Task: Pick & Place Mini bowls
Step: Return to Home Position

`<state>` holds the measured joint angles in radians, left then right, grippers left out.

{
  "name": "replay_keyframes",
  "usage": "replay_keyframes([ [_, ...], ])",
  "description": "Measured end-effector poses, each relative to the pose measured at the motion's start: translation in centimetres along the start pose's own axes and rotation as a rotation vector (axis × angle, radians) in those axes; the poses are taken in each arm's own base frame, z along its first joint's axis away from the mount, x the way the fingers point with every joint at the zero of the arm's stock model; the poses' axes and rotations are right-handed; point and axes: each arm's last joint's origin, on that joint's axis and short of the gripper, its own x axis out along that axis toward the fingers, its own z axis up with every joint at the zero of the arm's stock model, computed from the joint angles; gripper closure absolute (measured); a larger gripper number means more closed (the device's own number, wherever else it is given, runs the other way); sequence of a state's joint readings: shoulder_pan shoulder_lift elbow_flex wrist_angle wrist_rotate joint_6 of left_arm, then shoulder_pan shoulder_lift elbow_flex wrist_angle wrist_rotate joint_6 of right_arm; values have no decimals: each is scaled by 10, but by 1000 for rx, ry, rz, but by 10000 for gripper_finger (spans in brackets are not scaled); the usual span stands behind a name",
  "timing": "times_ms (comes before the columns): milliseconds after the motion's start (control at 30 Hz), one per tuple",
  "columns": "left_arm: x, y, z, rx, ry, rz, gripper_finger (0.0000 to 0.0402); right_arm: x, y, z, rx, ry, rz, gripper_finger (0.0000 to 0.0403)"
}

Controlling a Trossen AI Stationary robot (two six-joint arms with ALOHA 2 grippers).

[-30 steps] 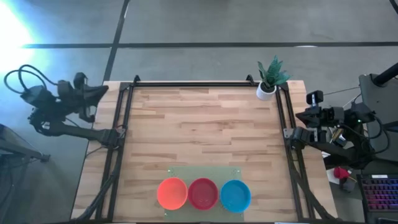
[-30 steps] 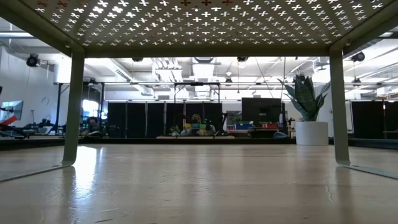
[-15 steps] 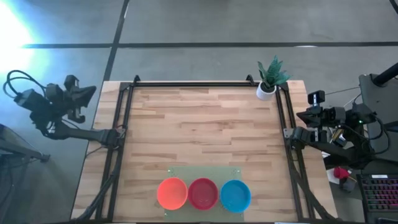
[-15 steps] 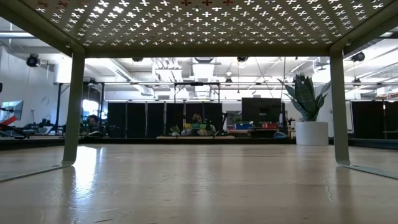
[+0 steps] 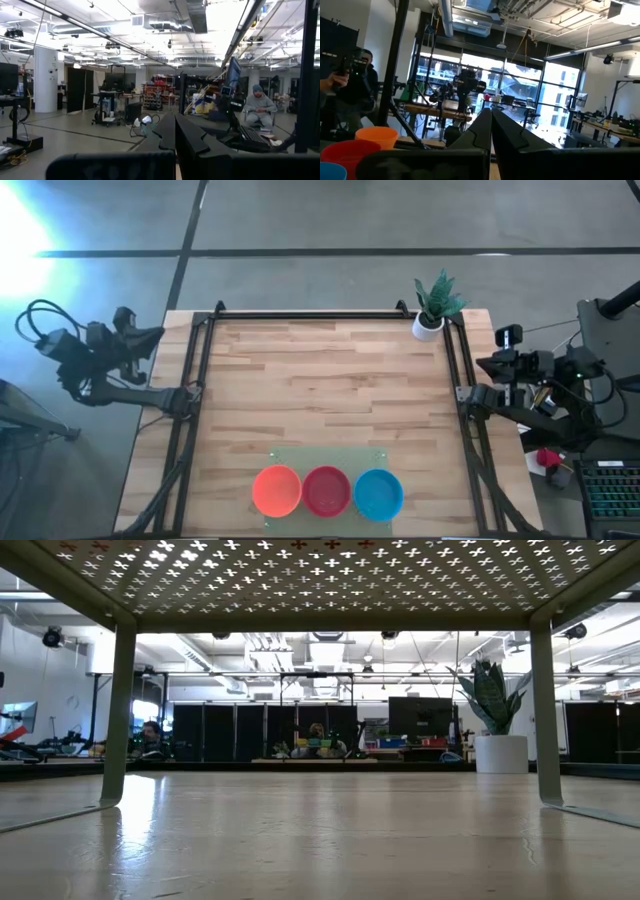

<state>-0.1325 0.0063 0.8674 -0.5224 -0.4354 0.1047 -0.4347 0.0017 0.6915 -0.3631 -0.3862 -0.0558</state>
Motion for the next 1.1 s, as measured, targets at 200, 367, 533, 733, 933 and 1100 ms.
replay_keyframes([
  [200,7,-5,-11,7,25,-8,402,6,-2,-13,34,34,-3,394],
  [367,14,-9,-22,14,42,-11,401,16,-5,-32,41,35,-14,394],
  [533,23,-15,-37,20,63,-13,402,25,-7,-56,57,41,-14,394],
  [733,33,-22,-58,29,87,-21,402,31,-9,-81,117,79,-14,394],
  [933,43,-29,-79,27,81,-35,402,36,-9,-103,153,97,-14,394],
  [1100,49,-34,-96,33,88,-47,401,38,-9,-118,164,87,-12,394],
])
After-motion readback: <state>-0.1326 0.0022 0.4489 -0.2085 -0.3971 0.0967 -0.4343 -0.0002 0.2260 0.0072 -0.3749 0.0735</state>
